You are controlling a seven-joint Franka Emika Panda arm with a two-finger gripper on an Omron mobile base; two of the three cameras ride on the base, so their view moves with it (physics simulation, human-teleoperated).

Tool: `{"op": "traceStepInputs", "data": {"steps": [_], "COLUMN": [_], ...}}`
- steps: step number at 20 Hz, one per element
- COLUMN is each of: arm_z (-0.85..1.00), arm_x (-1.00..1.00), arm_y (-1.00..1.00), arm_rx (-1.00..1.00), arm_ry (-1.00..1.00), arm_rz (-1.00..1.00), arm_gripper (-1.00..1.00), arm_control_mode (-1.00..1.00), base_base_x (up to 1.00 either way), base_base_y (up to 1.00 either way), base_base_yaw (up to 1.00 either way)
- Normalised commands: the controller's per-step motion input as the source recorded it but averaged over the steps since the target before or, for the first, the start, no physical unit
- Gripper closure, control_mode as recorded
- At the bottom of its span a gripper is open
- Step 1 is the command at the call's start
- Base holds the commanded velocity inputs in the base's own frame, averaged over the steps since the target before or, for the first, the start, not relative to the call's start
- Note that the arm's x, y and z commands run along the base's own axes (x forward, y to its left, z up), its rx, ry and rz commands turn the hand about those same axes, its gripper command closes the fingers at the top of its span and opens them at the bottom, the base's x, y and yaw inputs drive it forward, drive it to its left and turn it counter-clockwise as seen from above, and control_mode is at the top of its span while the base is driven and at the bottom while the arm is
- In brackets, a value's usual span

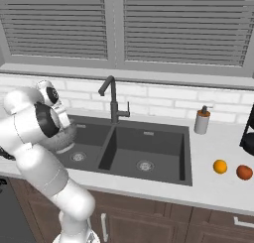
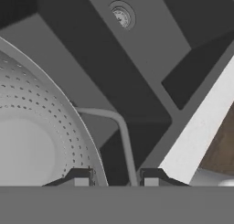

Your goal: Put the colander in the sink, put the orange, orange in the colander, and turn on the sink faucet and pour water over the colander.

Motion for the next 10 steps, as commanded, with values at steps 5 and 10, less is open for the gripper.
{"op": "traceStepInputs", "data": {"steps": [5, 10], "arm_z": [-0.33, -0.35], "arm_x": [0.03, 0.16], "arm_y": [-0.24, -0.10], "arm_rx": [0.00, 0.00], "arm_ry": [0.00, -0.01], "arm_rz": [0.00, 0.00], "arm_gripper": [1.00, 1.00], "arm_control_mode": [-1.00, -1.00], "base_base_x": [0.00, 0.00], "base_base_y": [0.00, 0.00], "base_base_yaw": [0.00, 0.00]}}
